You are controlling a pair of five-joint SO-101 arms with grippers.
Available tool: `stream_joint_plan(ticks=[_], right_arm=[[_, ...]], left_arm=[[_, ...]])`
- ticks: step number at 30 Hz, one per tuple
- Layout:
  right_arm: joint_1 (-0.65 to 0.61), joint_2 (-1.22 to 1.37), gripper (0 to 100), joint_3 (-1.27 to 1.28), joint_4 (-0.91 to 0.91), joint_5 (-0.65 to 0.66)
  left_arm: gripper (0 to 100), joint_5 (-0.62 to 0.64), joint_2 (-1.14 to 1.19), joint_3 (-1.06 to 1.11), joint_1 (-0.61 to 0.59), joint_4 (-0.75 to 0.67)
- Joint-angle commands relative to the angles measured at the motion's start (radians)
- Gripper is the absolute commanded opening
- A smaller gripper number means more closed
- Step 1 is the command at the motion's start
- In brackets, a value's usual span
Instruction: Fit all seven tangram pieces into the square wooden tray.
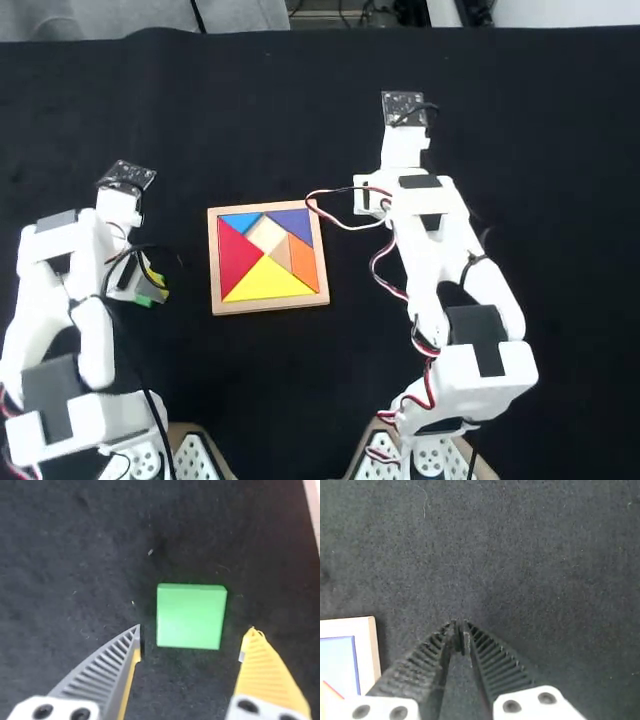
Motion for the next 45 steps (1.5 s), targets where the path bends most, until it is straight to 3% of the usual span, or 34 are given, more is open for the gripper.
stream_joint_plan(ticks=[1,9,13,23,30,38,42,45], right_arm=[[-0.009,-0.007,1.5,-0.058,0.005,0.009],[-0.009,0.001,1.5,-0.068,0.003,0.040],[-0.009,0.001,1.5,-0.068,0.003,0.041],[-0.009,0.001,1.5,-0.068,0.003,0.043],[-0.009,0.001,1.5,-0.068,0.003,0.043],[-0.009,0.001,1.5,-0.068,0.003,0.043],[-0.008,-0.004,1.5,-0.068,0.003,0.043],[-0.006,-0.007,1.5,-0.070,0.003,0.043]], left_arm=[[31,-0.012,0.094,-0.107,-0.001,-0.006],[31,-0.015,0.242,-0.225,0.002,-0.008],[31,-0.072,0.272,-0.225,0.007,-0.006],[31,-0.071,0.272,-0.206,0.028,0.006],[19,-0.078,0.272,-0.193,0.056,0.008],[18,-0.071,0.269,-0.189,0.047,0.009],[18,-0.068,0.221,-0.236,0.071,0.112],[18,0.002,0.109,-0.317,0.111,0.239]])
